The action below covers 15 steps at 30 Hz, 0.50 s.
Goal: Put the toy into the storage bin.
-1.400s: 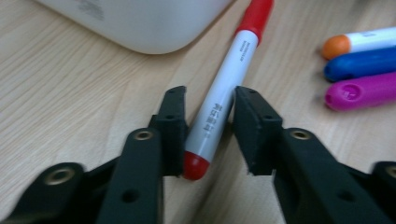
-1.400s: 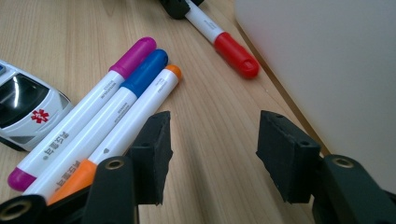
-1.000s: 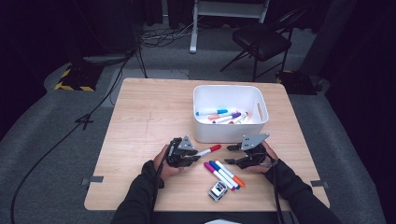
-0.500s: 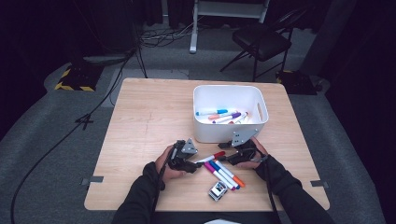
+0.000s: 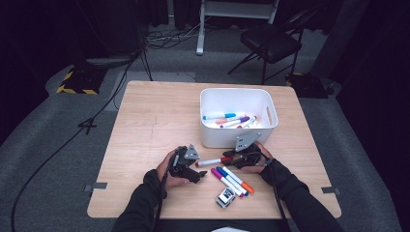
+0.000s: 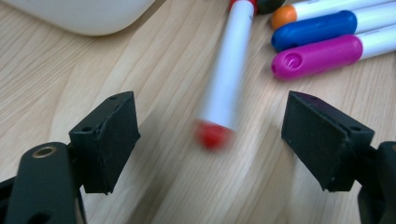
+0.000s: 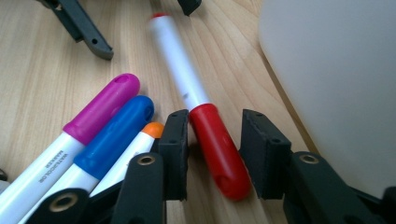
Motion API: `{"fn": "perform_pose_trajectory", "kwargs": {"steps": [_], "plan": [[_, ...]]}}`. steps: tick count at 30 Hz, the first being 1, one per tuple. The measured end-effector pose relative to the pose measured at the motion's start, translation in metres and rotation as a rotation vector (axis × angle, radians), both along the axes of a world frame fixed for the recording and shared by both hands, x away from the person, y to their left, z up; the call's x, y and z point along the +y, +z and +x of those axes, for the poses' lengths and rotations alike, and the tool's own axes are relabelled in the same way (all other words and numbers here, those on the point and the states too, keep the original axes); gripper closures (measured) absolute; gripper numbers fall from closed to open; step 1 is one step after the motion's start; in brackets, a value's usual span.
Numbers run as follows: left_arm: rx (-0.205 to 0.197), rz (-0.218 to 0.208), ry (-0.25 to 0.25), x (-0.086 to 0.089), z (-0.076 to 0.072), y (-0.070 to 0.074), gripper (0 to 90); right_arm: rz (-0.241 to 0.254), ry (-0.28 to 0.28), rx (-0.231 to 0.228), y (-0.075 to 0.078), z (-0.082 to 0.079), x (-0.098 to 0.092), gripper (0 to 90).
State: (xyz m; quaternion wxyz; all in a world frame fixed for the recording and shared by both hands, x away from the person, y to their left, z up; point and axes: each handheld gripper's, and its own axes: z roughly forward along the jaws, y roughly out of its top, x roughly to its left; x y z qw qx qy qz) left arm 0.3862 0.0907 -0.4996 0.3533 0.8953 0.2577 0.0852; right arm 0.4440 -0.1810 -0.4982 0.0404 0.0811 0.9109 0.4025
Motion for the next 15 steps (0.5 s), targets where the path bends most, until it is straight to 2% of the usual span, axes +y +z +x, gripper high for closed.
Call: {"fn": "perform_pose_trajectory", "kwargs": {"steps": [5, 6, 11, 12, 15], "plan": [[0.006, 0.015, 0.026, 0.010, -0.003, 0.001, 18.8, 0.014, 0.015, -0.009, -0.001, -0.002, -0.002, 73.3], [0.012, 0.016, 0.029, 0.012, -0.004, 0.001, 18.7, 0.010, 0.005, 0.000, -0.001, -0.004, -0.002, 74.6], [-0.001, 0.017, 0.071, 0.025, -0.011, 0.001, 17.9, 0.007, 0.010, -0.006, -0.001, -0.006, -0.005, 75.0], [0.011, 0.009, 0.076, 0.026, -0.013, 0.000, 17.8, 0.009, 0.007, -0.007, -0.001, -0.006, -0.006, 75.1], [-0.017, 0.000, 0.096, 0.032, -0.019, -0.002, 17.0, 0.000, -0.002, -0.014, 0.000, -0.009, -0.008, 75.1]]}}
